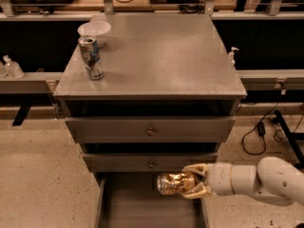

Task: Pick orange can from bottom drawer and place on counter

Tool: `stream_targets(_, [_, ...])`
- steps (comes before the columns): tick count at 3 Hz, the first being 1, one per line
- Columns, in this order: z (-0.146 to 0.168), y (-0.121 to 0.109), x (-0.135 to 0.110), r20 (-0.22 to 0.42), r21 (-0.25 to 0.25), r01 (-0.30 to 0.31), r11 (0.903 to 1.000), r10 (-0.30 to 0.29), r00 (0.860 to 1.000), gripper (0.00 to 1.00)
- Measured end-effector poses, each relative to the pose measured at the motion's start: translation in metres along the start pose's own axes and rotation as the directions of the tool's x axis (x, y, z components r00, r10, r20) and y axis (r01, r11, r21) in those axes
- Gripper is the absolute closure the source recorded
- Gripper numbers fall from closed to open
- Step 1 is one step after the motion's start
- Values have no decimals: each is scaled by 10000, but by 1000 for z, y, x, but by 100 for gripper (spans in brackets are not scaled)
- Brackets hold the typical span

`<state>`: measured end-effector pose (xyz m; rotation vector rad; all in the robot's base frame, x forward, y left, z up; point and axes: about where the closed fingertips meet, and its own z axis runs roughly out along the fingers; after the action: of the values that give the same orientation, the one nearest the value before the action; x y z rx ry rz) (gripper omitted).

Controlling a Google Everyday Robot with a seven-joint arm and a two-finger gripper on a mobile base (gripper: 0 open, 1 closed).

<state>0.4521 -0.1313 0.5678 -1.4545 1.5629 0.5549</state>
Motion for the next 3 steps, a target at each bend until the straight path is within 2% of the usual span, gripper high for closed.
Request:
stream_targets(1, [-59, -42, -41, -771, 578, 460, 9973, -415, 9962, 100])
stream_targets(2, [-109, -89, -81, -1501, 848, 769, 9934, -636, 9866, 100])
stream_targets(3, [-142, -136, -125, -2062, 965, 1069, 9896, -852, 9748, 100])
